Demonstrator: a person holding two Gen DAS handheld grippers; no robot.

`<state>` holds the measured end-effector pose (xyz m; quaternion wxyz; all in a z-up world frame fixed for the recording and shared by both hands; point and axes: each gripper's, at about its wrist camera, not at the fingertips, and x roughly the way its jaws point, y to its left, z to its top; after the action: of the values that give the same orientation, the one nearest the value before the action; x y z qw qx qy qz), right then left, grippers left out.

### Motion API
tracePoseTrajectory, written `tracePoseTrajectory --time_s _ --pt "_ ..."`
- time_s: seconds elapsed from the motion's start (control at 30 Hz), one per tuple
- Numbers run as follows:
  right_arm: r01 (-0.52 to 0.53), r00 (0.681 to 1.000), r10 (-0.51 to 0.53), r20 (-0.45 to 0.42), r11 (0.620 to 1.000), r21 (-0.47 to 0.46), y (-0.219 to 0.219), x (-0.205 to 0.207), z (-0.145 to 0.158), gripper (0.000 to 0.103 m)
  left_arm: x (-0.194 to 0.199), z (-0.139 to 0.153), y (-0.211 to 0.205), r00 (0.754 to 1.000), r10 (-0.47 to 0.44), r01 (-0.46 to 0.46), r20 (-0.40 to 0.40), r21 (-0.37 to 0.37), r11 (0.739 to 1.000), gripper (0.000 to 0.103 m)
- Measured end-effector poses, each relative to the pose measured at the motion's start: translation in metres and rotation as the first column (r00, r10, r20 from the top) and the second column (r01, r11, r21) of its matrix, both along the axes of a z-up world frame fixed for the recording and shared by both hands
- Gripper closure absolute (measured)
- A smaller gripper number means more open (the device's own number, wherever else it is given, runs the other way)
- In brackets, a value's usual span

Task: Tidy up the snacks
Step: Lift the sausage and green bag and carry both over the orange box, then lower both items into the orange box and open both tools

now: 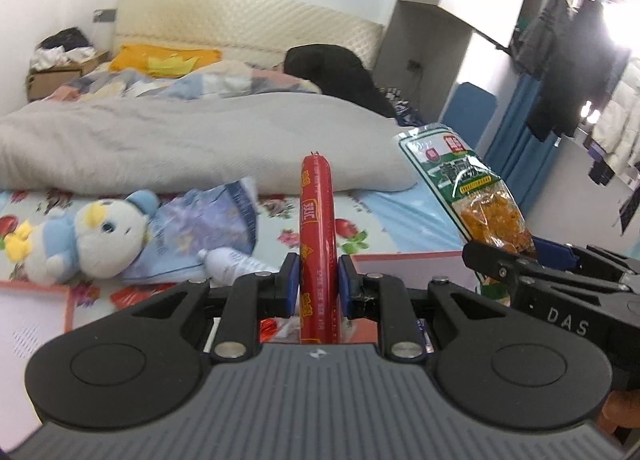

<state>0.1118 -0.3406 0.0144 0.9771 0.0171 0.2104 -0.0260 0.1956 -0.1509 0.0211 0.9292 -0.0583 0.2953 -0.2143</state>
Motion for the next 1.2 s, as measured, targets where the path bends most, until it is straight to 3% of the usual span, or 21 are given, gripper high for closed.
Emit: tracePoseTrajectory --time_s 0.23,0.43,0.73,0.93,1.2 --pt "0.071 0.997 -0.071 0.016 0.997 -0.007 -0.034 -0.004 0.003 0.043 0.005 0.007 -0.046 0.997 -0.074 0.074 0.013 0.005 0.997 0.08" --pt "0.14 0.99 -0.14 -0.031 0.99 -0.003 -0.068 -0.001 -0.015 0.043 0.017 -0.01 -0.093 0.989 -0.148 0.148 -0.023 0.031 0.988 0.08" --pt "0.209 0.967 -0.2 -0.155 0.977 0.043 -0.114 0.011 -0.062 0.043 0.049 -0.057 -0.156 0.965 -0.22 0.231 -0.144 0.063 0.971 0.08" --pt "0.221 0.945 -0.204 -0.257 0.975 0.037 -0.135 0.022 -0.097 0.043 0.075 -0.101 -0.196 0.934 -0.26 0.29 -0.246 0.097 0.952 0.08" --pt "0.267 0.915 -0.229 -0.333 0.961 0.072 -0.156 0.029 -0.13 0.042 0.093 -0.141 -0.219 0.905 -0.274 0.33 -0.326 0.129 0.935 0.079"
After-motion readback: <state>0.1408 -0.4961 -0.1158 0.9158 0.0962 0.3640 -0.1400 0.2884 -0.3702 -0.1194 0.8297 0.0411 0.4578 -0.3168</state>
